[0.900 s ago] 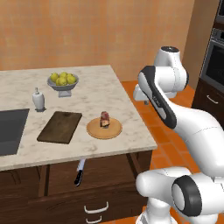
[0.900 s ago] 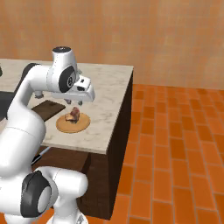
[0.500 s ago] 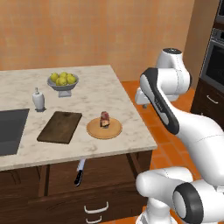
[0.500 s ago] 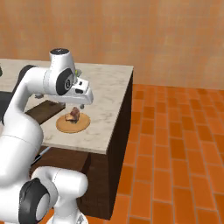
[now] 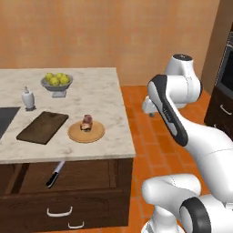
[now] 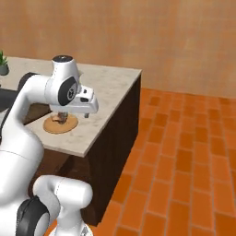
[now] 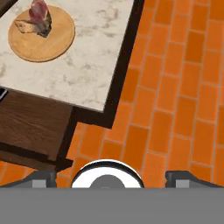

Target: Pick up the knife from the drawer and place it on the cutting board. Then place the meat from the plate to the cutting board.

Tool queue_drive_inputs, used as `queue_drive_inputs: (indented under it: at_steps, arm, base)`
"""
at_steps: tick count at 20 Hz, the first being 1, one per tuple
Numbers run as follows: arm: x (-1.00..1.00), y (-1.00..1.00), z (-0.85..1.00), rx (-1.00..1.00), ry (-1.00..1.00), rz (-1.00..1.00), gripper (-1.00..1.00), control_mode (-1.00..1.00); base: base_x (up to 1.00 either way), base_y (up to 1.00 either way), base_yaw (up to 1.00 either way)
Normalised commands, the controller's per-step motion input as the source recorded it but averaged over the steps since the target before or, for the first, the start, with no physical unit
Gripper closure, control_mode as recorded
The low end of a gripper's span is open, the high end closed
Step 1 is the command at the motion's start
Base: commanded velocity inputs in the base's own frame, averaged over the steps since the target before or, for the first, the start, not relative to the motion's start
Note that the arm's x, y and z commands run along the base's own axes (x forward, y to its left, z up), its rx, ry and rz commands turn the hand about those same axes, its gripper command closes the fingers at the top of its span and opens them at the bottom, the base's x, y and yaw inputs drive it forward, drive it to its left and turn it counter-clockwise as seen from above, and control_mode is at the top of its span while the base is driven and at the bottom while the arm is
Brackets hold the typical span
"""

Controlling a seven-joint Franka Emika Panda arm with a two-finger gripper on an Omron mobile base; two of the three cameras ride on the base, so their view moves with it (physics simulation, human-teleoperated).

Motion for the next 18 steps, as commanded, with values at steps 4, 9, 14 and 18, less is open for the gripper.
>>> queue_drive_inputs:
  at_steps: [4, 9, 14, 18]
  arm:
    - [0.00, 0.00, 0.00, 0.00, 0.00, 0.00, -1.00, 1.00]
    - [0.00, 0.00, 0.00, 0.00, 0.00, 0.00, -1.00, 1.00]
    - [0.00, 0.00, 0.00, 0.00, 0.00, 0.00, -1.00, 1.00]
    - [0.00, 0.00, 0.00, 0.00, 0.00, 0.00, -1.00, 1.00]
  base:
    - [0.00, -0.68, 0.51]
    - [0.00, -0.05, 0.83]
    - [0.00, 0.00, 0.87]
    - [-0.03, -0.03, 0.80]
